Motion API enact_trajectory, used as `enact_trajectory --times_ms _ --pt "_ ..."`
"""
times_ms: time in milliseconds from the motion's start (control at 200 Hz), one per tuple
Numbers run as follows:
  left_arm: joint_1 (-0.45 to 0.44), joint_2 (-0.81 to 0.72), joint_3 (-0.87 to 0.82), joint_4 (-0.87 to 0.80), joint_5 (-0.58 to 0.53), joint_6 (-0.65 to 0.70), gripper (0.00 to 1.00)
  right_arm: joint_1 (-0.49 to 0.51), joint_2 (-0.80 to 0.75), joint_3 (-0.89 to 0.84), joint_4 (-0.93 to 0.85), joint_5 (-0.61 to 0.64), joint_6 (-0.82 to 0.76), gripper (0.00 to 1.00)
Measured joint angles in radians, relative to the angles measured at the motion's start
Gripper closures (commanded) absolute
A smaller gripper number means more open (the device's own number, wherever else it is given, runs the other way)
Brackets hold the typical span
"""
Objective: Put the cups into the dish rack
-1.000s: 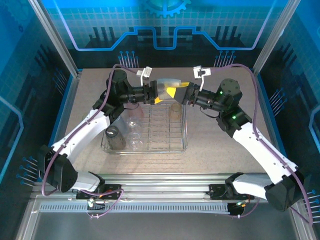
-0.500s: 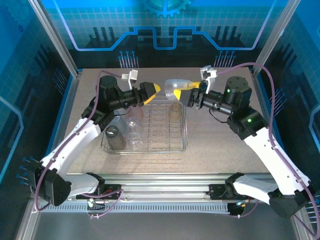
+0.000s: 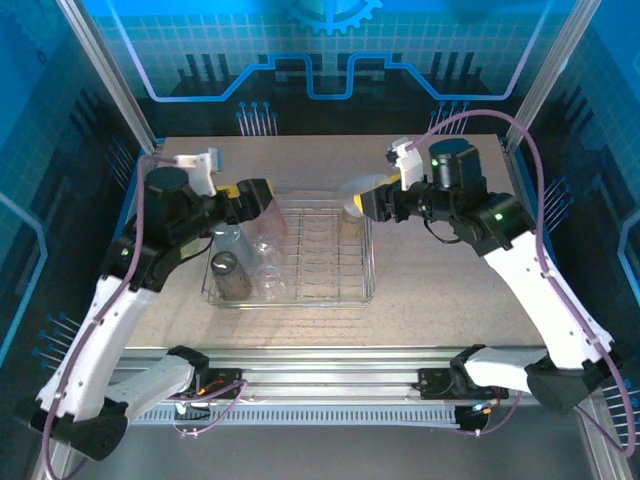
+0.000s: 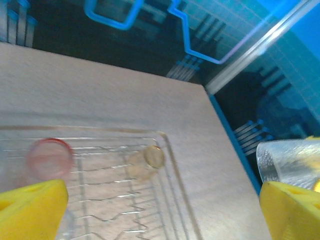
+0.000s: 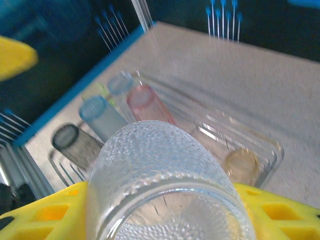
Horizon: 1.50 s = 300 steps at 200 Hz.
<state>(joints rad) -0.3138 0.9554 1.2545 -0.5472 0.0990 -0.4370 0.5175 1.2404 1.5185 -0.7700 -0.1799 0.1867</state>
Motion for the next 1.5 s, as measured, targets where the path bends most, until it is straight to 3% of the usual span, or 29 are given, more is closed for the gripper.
enact_trajectory --times_ms 260,630,1016,1501 --pt "0.005 -0.134 -0.067 -0.027 -0.205 0.118 0.00 0.082 0.175 0.018 -0.130 0.118 -0.078 0.64" --pt "0.006 -0.162 -0.109 -0.055 -0.272 0.186 0.01 0.124 0.446 0.071 -0.201 0.284 -0.227 0.68" --pt "0.006 -0.171 -0.134 -0.062 -0.299 0.207 0.01 0.143 0.478 -0.009 -0.106 0.345 -0.300 0.66" --pt "0.010 -0.171 -0.133 -0.104 -0.410 0.234 0.01 0.143 0.517 -0.146 0.085 0.410 -0.312 0.65"
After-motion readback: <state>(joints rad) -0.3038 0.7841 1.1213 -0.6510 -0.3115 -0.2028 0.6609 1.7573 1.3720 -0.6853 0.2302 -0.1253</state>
